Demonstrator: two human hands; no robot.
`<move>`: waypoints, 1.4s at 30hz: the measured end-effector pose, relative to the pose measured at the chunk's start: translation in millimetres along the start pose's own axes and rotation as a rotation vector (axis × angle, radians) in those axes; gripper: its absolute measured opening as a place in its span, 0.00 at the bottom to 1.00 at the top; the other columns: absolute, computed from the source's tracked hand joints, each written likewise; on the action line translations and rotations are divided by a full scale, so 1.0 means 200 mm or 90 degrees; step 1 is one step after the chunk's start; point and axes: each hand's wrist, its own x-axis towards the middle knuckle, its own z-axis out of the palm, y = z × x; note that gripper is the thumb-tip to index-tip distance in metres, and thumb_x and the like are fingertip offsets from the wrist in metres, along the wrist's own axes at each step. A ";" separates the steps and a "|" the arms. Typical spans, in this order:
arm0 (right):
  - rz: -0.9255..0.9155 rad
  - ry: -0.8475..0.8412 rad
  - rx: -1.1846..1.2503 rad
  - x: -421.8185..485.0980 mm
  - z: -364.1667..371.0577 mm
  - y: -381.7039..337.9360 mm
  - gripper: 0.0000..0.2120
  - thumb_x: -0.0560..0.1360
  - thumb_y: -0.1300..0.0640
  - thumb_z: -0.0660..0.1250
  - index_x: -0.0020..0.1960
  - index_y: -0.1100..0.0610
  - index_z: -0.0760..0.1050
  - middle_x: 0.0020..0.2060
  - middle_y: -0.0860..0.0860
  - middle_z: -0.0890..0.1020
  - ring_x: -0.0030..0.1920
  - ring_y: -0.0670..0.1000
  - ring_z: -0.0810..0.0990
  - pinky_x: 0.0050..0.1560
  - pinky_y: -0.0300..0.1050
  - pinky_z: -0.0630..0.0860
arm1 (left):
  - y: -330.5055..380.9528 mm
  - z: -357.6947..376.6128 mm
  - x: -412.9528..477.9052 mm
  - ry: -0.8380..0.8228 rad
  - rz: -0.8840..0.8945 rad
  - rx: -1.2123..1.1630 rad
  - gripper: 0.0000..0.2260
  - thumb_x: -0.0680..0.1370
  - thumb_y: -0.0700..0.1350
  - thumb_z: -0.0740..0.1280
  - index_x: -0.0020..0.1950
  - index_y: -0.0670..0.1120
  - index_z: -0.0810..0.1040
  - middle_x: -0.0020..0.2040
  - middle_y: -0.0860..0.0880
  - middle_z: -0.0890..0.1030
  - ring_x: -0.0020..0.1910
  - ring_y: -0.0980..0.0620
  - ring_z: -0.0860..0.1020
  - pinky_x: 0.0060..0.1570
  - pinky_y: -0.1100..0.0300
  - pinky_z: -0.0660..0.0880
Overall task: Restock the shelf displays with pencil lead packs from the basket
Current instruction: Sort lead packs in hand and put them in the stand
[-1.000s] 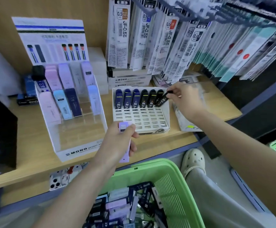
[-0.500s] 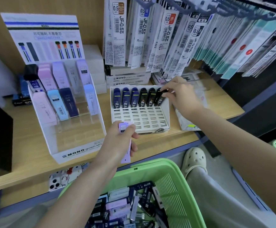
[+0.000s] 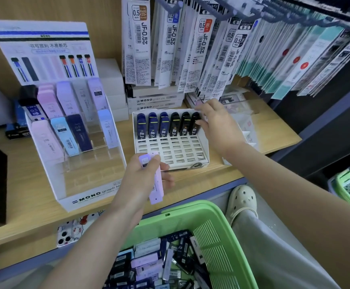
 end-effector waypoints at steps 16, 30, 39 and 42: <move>0.192 -0.368 0.752 -0.43 0.00 -0.40 0.07 0.80 0.61 0.59 0.52 0.63 0.74 0.40 0.52 0.80 0.40 0.46 0.79 0.45 0.37 0.78 | 0.02 -0.04 -0.08 0.022 0.070 -0.080 0.08 0.81 0.45 0.60 0.58 0.45 0.73 0.51 0.58 0.83 0.52 0.58 0.80 0.45 0.57 0.79; 0.116 -0.167 0.570 -0.44 -0.12 -0.54 0.09 0.78 0.63 0.62 0.47 0.48 0.70 0.44 0.47 0.78 0.43 0.49 0.80 0.44 0.46 0.80 | 0.07 -0.19 -0.18 0.053 0.078 0.024 0.08 0.82 0.42 0.57 0.50 0.45 0.75 0.46 0.48 0.80 0.33 0.52 0.77 0.25 0.68 0.72; -0.034 -0.110 0.443 -0.40 -0.20 -0.71 0.14 0.71 0.69 0.70 0.42 0.49 0.76 0.44 0.46 0.76 0.44 0.43 0.76 0.46 0.29 0.72 | 0.15 -0.38 -0.26 0.020 0.046 -0.097 0.11 0.78 0.47 0.64 0.54 0.40 0.77 0.36 0.46 0.81 0.23 0.56 0.64 0.22 0.66 0.58; 0.014 -0.118 0.507 -0.38 -0.22 -0.76 0.18 0.69 0.69 0.71 0.46 0.47 0.74 0.47 0.45 0.78 0.48 0.39 0.77 0.48 0.29 0.73 | 0.16 -0.45 -0.29 0.040 0.075 -0.070 0.06 0.77 0.42 0.66 0.52 0.42 0.77 0.37 0.47 0.83 0.25 0.55 0.64 0.22 0.65 0.59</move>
